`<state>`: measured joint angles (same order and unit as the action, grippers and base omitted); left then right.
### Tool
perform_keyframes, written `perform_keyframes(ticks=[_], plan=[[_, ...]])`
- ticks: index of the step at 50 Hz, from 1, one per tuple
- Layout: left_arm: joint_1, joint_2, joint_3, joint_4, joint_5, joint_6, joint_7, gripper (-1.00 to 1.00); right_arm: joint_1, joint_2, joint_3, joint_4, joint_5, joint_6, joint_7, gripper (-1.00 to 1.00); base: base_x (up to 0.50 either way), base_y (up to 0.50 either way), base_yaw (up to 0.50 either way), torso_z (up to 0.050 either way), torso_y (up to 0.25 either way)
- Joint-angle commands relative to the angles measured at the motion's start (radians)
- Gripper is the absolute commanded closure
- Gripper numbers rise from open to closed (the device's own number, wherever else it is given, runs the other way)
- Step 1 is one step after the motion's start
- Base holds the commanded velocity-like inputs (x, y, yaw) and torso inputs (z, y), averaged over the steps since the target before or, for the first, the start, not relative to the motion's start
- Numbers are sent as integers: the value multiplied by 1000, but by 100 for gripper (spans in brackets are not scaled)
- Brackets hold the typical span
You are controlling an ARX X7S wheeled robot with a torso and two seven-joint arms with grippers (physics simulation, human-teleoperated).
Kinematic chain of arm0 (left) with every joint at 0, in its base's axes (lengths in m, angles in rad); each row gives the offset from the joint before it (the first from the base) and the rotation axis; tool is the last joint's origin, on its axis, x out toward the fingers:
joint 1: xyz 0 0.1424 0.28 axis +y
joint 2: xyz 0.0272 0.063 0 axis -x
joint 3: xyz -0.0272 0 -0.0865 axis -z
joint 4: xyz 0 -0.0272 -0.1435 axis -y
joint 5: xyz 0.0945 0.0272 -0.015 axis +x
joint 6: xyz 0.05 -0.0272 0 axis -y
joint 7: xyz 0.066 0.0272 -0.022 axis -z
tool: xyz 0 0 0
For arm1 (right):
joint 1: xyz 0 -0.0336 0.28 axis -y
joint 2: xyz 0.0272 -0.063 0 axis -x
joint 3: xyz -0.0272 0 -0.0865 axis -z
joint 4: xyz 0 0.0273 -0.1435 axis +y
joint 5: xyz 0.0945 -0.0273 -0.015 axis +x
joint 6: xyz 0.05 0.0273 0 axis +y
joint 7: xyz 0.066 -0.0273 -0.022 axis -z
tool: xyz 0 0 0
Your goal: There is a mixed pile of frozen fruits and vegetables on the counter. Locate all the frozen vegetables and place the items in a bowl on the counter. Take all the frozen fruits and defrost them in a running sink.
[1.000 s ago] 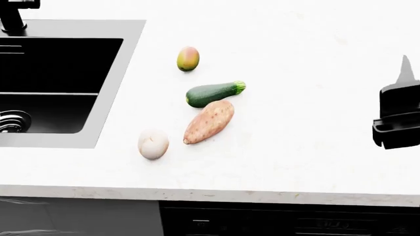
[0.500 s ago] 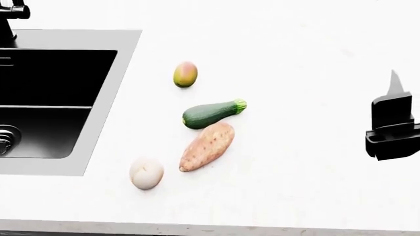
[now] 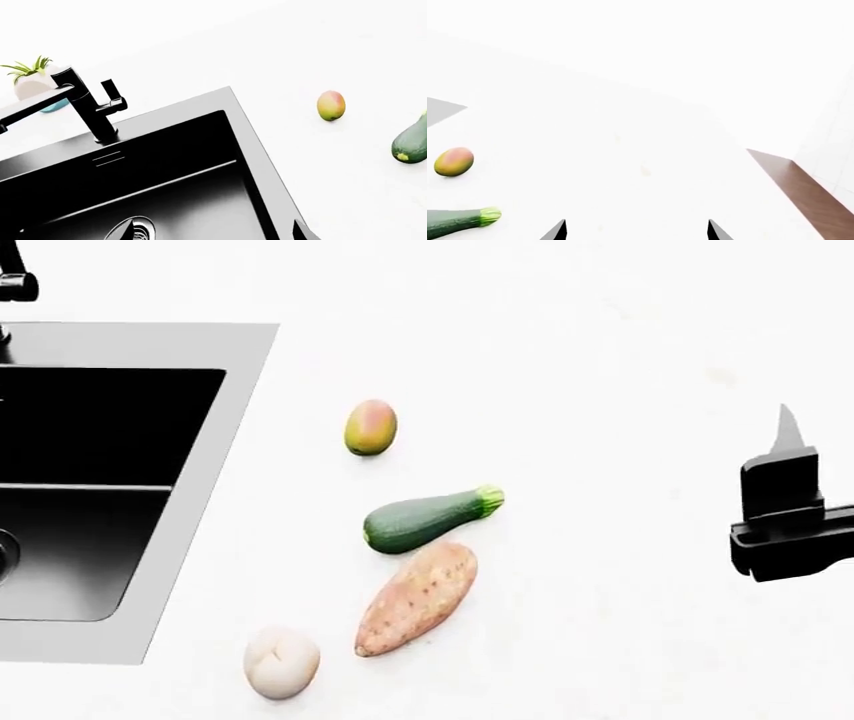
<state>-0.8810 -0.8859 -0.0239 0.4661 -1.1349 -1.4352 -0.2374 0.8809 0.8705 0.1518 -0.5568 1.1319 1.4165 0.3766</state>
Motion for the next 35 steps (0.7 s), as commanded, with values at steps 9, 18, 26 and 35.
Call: perform_keyframes(ticks=[9, 18, 26, 35], plan=[[34, -34, -7, -7, -12, 49, 34, -100, -15, -4, -8, 9, 11, -13, 14, -100, 196, 0, 0, 0, 2], [11, -6, 31, -15, -5, 50, 16, -100, -28, -1, -11, 5, 29, -10, 24, -100, 197, 0, 0, 0, 0], [29, -2, 35, -13, -6, 61, 9, -100, -20, -3, -20, 7, 44, -7, 36, -100, 198, 0, 0, 0, 0], [66, -25, 9, -5, -25, 77, 20, -100, 37, -89, 44, 94, 304, 109, 233, -100, 162, 0, 0, 0, 0]])
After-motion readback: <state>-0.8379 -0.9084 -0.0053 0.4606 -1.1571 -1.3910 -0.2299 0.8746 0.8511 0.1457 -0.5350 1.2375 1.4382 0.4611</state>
